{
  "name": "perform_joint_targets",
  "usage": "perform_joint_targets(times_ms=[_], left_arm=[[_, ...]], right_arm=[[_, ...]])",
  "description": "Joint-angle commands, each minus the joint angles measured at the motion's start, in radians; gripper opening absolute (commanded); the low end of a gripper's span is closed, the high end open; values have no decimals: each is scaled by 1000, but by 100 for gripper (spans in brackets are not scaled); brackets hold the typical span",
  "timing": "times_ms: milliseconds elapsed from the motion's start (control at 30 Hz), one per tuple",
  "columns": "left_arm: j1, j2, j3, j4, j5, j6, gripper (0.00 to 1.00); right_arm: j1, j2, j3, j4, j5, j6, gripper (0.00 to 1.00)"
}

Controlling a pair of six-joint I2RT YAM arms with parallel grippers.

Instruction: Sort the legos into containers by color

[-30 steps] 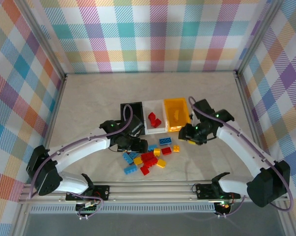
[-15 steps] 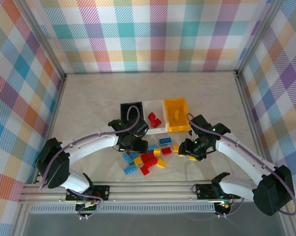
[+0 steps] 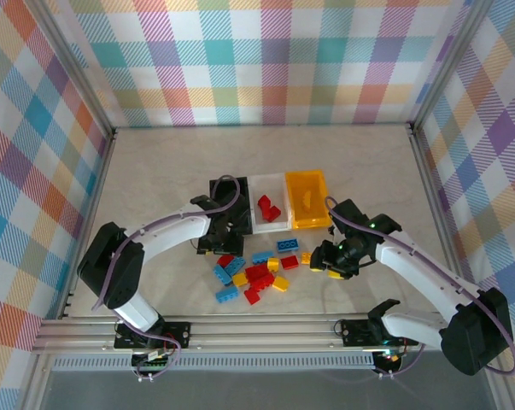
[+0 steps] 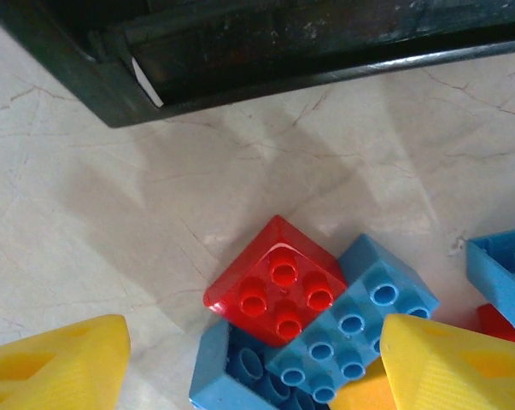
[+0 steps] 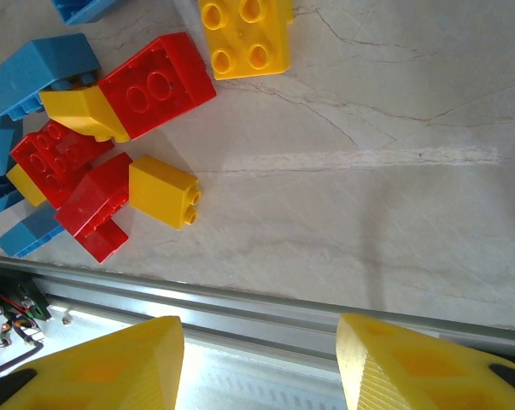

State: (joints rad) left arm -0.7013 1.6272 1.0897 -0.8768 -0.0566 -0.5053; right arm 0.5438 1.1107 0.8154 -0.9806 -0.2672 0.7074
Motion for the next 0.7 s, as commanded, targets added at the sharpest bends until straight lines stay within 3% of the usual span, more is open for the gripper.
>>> perform_joint_targets(times_ms=[0, 233, 667], left_arm=[[7, 33, 38, -49, -57, 37, 77], [10, 87, 47, -44, -104, 63, 77], [10, 127, 39, 10, -75, 105, 76]], right_arm=[[5, 4, 38, -12, -17, 7, 51], [5, 14, 42, 1, -23, 23, 51], [5, 69, 83, 18, -47, 34, 51]])
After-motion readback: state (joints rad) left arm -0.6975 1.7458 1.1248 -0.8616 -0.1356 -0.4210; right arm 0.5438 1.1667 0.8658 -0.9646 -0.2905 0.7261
